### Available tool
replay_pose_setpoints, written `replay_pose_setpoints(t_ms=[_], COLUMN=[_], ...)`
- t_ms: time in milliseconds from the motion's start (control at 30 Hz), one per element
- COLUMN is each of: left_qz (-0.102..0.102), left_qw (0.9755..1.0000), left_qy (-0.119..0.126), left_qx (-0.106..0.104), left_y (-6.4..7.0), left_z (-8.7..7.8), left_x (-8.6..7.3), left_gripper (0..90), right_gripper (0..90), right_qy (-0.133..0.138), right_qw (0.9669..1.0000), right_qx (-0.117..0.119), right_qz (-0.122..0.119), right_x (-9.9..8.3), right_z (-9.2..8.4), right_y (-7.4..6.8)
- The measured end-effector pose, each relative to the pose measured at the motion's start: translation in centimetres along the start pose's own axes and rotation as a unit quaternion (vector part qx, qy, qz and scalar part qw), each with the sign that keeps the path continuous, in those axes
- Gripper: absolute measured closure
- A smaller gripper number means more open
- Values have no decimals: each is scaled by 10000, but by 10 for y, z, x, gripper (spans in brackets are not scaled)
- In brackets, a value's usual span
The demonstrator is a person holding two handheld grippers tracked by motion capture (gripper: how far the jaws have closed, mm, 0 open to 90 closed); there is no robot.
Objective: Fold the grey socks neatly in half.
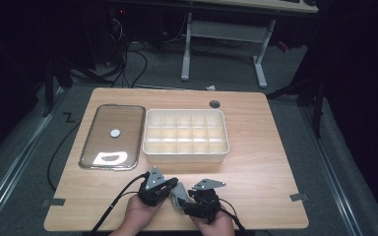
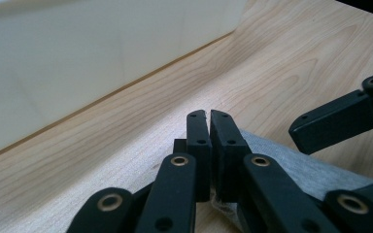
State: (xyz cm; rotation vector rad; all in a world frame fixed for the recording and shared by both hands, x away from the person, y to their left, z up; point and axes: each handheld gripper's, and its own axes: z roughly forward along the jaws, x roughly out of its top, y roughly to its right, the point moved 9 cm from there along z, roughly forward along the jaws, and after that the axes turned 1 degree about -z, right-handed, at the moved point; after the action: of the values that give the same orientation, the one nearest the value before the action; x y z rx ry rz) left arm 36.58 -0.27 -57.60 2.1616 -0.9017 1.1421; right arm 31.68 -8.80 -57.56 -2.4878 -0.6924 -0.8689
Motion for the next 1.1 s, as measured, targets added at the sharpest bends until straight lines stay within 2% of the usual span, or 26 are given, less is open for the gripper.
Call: replay_pose_setpoints(t_ms=[167, 367, 433, 500, 633, 700, 733, 800, 833, 900, 967, 1000, 1100], left_qz=[-74, -10, 5, -19, 145, 316, 388, 522, 549, 401, 149, 93, 139], left_qw=[9999, 9998, 9997, 9995, 9987, 9982, 9980, 9964, 9955, 9947, 9955, 9955, 9943], left_qy=[73, 180, 237, 317, 441, 321, 165, -91, -138, -213, -230, -236, -198], left_qx=[-26, -11, -3, -1, 230, 398, 471, 658, 756, 918, 905, 912, 1038], left_y=[-2, -2, -4, -8, -14, -19, -23, -33, -38, -53, -62, -66, -72], left_z=[-3, -9, -14, -22, -41, -51, -57, -68, -71, -82, -88, -90, -94], left_x=[2, 6, 9, 14, 22, 17, 9, -6, -12, -26, -34, -35, -34], left_gripper=[867, 854, 833, 802, 734, 683, 669, 634, 616, 593, 567, 557, 525], right_gripper=[476, 550, 586, 599, 630, 650, 655, 664, 668, 673, 677, 678, 678], right_qy=[-258, -342, -352, -391, -396, -372, -374, -358, -358, -337, -248, -213, -112], right_qw=[9996, 9990, 9988, 9982, 9979, 9979, 9978, 9979, 9979, 9981, 9985, 9987, 9992], right_qx=[112, 279, 342, 449, 508, 513, 515, 499, 487, 445, 350, 304, 139], right_qz=[101, 42, -59, -55, -47, -141, -157, -209, -233, -263, -347, -344, -363], right_x=[-4, -1, 0, 0, 1, 2, 2, 2, 2, 3, 5, 6, 9], right_z=[7, 13, 14, 14, 15, 15, 14, 14, 13, 12, 10, 9, 4], right_y=[-2, -7, -7, -8, -9, -9, -9, -10, -10, -10, -9, -7, 0])
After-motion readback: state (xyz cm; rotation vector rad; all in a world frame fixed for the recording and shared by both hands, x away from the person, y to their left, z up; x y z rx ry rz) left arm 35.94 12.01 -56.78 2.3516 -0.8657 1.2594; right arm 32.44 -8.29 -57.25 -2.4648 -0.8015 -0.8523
